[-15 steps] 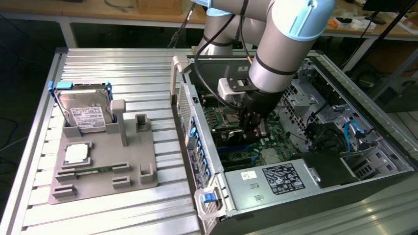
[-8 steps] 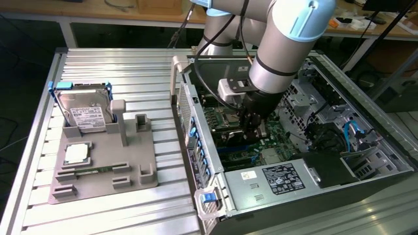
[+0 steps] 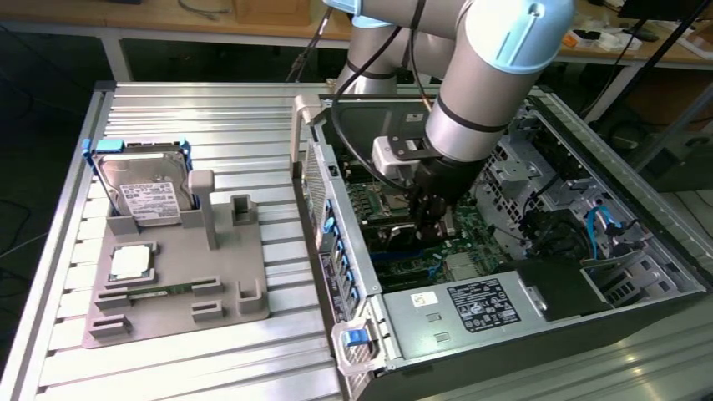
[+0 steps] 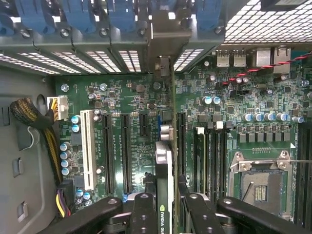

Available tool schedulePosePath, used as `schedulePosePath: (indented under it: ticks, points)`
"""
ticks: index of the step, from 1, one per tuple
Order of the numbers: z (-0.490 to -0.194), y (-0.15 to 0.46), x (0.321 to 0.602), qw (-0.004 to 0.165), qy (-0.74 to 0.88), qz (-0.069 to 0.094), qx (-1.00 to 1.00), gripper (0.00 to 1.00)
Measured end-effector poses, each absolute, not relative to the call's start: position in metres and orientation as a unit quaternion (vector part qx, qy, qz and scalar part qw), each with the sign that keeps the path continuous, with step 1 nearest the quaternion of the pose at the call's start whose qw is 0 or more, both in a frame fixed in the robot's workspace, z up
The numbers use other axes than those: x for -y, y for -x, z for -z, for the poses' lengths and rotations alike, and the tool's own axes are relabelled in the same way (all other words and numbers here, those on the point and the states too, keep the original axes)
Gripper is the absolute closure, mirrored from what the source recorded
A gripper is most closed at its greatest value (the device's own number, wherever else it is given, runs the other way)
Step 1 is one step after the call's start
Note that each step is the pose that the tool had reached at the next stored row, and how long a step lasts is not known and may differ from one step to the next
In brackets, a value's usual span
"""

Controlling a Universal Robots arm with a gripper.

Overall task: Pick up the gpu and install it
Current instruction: 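Insert the gpu into the slot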

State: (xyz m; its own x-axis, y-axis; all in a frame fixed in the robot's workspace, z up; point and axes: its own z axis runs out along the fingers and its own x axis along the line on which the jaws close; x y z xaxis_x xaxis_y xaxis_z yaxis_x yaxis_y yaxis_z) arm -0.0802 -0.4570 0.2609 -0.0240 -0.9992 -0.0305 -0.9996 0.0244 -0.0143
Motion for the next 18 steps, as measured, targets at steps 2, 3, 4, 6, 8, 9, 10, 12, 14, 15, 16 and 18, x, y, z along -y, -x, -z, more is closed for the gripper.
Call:
schedulePosePath:
  ticks: [2, 3, 4, 6, 8, 9, 10, 12, 14, 15, 16, 18]
  points:
    - [-0.2609, 0.0803, 0.4578, 0.016, 0.698, -0.006, -0.716, 0.73]
    - [-0.2608, 0.0804, 0.4582, 0.016, 0.698, -0.006, -0.716, 0.73]
    - [-0.2608, 0.0804, 0.4587, 0.016, 0.698, -0.006, -0.715, 0.73]
    - [-0.2608, 0.0805, 0.4594, 0.016, 0.698, -0.006, -0.716, 0.73]
    - [-0.2607, 0.0805, 0.46, 0.016, 0.698, -0.005, -0.716, 0.73]
    - [-0.2606, 0.0805, 0.4603, 0.016, 0.698, -0.006, -0.715, 0.73]
    - [-0.2606, 0.0805, 0.4604, 0.016, 0.698, -0.006, -0.716, 0.73]
    - [-0.2605, 0.0806, 0.4606, 0.016, 0.698, -0.005, -0.716, 0.73]
    - [-0.2603, 0.0807, 0.461, 0.016, 0.698, -0.006, -0.715, 0.73]
    - [-0.2602, 0.0808, 0.4612, 0.016, 0.698, -0.005, -0.716, 0.73]
    - [-0.2601, 0.0809, 0.4614, 0.016, 0.698, -0.005, -0.716, 0.73]
    - [-0.26, 0.081, 0.4618, 0.016, 0.698, -0.005, -0.716, 0.73]
